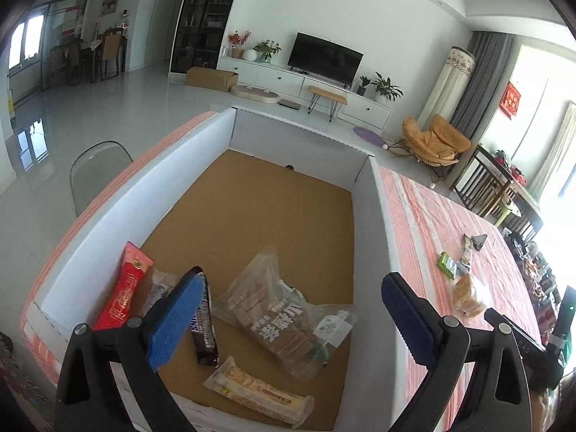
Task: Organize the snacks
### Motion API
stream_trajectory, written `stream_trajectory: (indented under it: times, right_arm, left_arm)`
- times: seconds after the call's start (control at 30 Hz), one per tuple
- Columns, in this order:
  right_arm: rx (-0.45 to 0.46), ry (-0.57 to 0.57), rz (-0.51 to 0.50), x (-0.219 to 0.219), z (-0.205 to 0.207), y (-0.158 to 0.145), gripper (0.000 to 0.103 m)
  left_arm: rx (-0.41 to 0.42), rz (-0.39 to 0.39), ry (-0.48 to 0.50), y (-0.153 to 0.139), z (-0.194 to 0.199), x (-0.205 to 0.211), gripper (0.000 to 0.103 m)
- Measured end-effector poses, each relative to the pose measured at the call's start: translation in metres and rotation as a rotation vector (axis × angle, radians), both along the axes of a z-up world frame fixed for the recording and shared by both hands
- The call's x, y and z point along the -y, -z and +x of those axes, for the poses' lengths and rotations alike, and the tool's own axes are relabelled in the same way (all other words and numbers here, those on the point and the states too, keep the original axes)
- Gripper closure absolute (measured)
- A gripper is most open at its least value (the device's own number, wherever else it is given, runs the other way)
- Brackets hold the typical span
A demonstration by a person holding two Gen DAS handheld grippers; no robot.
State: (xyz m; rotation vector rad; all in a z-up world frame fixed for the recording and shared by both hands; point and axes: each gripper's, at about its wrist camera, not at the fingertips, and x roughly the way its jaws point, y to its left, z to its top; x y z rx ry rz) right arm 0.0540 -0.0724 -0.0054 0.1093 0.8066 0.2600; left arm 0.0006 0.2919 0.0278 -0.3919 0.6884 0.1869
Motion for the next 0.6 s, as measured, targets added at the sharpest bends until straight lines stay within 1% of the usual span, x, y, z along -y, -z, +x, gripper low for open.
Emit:
stream_trajectory:
  times: [0.07,0.17,0.27,0.33,0.37,0.4,0.43,0.5,0.6]
  right_arm:
    - [0.009,0.139,-0.043,0.044,0.007,0.013,0.022]
    - [-0.011,0.334,-0.05,0.103,0.017,0.03,0.022]
    - [-0.033,0.475,-0.046,0.147,0.019,0.044,0.022]
    - [-0.026,0.549,-0.045,0.163,0.016,0.054,0.022]
    - [-0.03,0.588,-0.009,0.172,0.014,0.057,0.021]
    - [-0.03,0.605,0.037,0.176,0.01,0.057,0.021]
    - [-0.02,0.613,0.039,0.177,0.01,0.055,0.022]
    - [-0.002,0.627,-0.024,0.168,0.011,0.052,0.022]
    - [-0.011,0.594,-0.109,0.155,0.019,0.057,0.022]
  left_arm:
    - [0.023,0.006,0.085,-0.01,0.009,0.037,0.004]
    - [0.049,0.022,0.249,-0.027,0.022,0.1,0.003]
    - [0.043,0.028,0.399,-0.028,0.034,0.164,0.002]
    - [0.02,0.023,0.482,-0.021,0.044,0.204,0.002]
    - [0.011,0.026,0.515,-0.015,0.049,0.222,0.002]
    - [-0.002,0.035,0.536,-0.008,0.055,0.238,0.002]
    - [-0.021,0.047,0.552,0.002,0.063,0.251,0.002]
    - [-0.062,0.08,0.567,0.026,0.078,0.271,0.002]
    - [-0.129,0.157,0.541,0.063,0.1,0.283,0.002]
